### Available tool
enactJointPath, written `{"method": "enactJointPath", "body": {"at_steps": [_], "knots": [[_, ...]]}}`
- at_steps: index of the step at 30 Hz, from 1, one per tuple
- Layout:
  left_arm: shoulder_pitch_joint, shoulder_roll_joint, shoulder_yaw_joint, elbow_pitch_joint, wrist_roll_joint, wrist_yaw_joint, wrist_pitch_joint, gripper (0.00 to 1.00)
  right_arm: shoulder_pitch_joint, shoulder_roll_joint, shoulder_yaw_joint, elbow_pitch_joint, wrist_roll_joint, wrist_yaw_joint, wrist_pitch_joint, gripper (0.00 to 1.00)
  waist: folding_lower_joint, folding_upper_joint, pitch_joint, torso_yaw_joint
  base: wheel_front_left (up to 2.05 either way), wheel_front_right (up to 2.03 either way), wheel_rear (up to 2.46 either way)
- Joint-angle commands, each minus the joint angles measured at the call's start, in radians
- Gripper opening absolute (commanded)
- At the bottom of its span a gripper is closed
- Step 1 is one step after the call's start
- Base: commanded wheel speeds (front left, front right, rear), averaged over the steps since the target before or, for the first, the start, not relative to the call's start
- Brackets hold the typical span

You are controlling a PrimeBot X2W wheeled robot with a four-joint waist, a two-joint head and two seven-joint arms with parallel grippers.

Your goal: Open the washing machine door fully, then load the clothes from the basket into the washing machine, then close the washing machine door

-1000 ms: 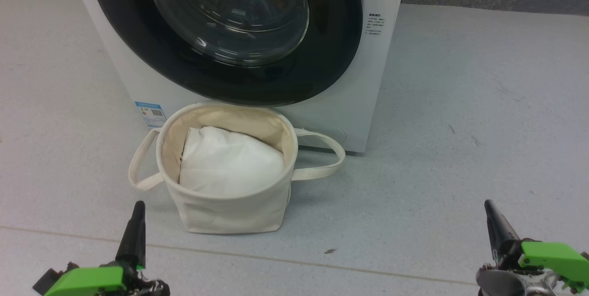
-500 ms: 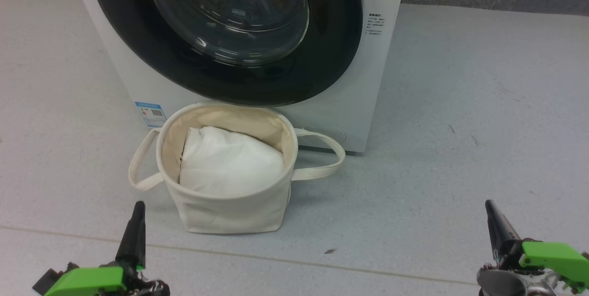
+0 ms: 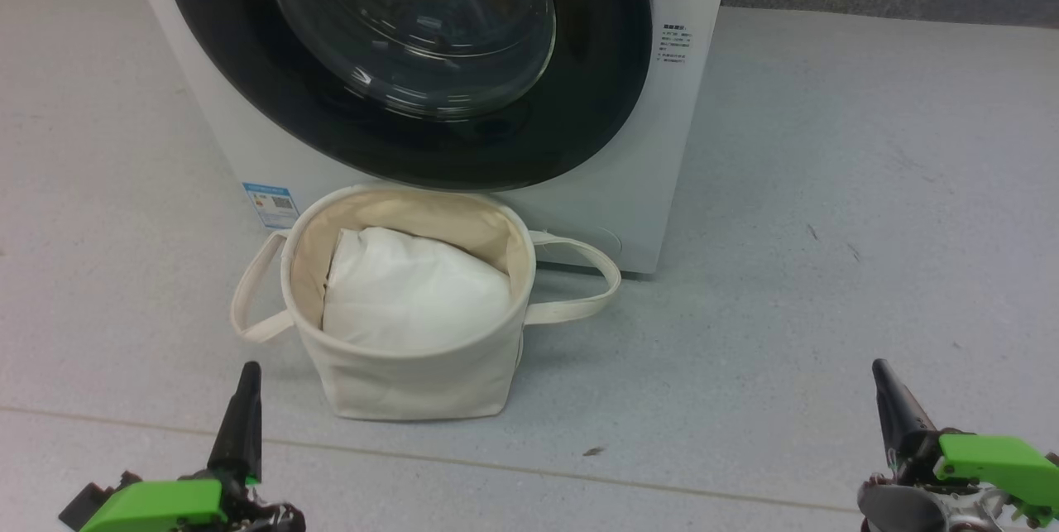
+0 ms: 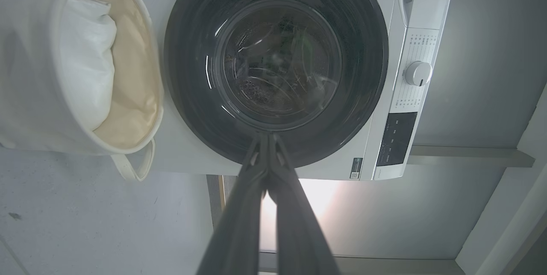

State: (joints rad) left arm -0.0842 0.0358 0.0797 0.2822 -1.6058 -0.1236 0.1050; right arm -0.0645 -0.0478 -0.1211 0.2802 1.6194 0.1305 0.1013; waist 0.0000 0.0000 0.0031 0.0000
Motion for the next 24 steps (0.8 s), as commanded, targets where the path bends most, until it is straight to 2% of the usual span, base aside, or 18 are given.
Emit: {"method": "enactJointPath", "body": {"at_steps": [1,24], "knots": [[-0.024,0.014,0.034,-0.037,-0.003,-0.007,0.008,0.00,-0.043,-0.010,0.017,-0.036,-0.003,0.000,0.004,0.00,0.0000,0.0000,0.000,0.000,0.00,0.00,0.00],[-0.024,0.014,0.034,-0.037,-0.003,-0.007,0.008,0.00,-0.043,-0.008,0.014,-0.036,-0.005,0.000,0.007,0.00,0.0000,0.0000,0.000,0.000,0.00,0.00,0.00]]}}
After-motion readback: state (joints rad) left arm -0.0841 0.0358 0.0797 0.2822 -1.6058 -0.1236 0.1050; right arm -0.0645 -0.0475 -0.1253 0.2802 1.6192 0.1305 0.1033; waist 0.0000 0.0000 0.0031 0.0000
